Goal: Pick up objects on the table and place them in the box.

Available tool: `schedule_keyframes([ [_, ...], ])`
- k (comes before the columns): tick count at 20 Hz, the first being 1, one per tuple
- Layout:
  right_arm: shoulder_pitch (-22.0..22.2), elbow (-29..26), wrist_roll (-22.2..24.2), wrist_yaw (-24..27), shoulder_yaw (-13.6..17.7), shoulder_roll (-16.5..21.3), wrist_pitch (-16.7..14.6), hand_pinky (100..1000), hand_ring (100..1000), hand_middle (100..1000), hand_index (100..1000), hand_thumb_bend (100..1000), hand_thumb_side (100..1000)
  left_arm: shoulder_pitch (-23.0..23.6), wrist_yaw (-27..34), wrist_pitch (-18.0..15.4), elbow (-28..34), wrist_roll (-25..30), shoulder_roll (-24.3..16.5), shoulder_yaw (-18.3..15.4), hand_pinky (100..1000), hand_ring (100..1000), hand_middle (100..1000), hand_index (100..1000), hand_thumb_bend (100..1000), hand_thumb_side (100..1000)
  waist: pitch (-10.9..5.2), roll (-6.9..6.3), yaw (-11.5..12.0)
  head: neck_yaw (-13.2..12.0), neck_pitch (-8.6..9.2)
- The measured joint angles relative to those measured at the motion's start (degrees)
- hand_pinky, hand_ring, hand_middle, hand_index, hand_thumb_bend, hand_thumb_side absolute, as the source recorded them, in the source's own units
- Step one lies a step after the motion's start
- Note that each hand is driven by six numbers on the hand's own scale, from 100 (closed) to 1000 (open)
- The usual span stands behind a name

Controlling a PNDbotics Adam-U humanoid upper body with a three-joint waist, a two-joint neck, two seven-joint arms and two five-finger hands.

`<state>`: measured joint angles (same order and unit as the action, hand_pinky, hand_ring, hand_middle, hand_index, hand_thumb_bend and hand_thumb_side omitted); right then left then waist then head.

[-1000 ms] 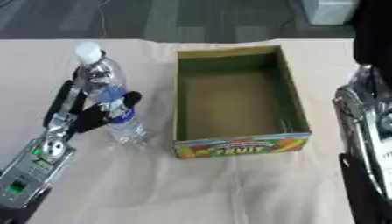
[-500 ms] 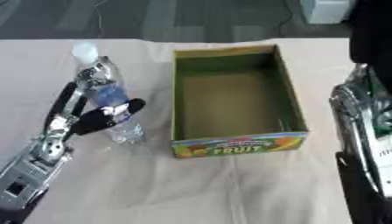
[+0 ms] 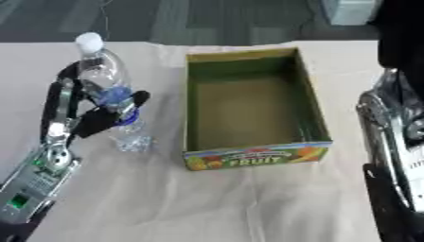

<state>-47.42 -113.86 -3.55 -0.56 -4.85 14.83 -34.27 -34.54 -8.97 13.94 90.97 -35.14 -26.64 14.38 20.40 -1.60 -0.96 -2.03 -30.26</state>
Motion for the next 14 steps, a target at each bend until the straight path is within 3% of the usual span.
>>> schedule_keyframes([
  [1, 0.0, 0.0, 0.0, 0.0, 0.0, -0.1, 0.0, 768, 861, 923, 926, 100, 1000, -0.2, 0.1, 0.0, 0.0, -0.9, 0.0, 0.0, 288, 404, 623, 730, 686, 402, 0.00, 0.00, 0.0, 0.0, -0.08],
  [8, 0.0, 0.0, 0.0, 0.0, 0.3, -0.2, 0.0, 768, 861, 924, 926, 100, 1000, -0.3, 1.2, -0.1, 0.0, -5.0, 0.0, 0.0, 297, 398, 611, 727, 664, 439, 0.00, 0.03, 0.0, 0.0, -0.42],
  [14, 0.0, 0.0, -0.2, -0.1, 0.3, -0.2, 0.2, 768, 861, 924, 926, 100, 1000, -0.3, 2.0, -0.2, 0.1, -6.1, 0.0, 0.0, 123, 299, 528, 627, 564, 407, 0.00, 0.20, 0.0, 0.0, -0.48],
])
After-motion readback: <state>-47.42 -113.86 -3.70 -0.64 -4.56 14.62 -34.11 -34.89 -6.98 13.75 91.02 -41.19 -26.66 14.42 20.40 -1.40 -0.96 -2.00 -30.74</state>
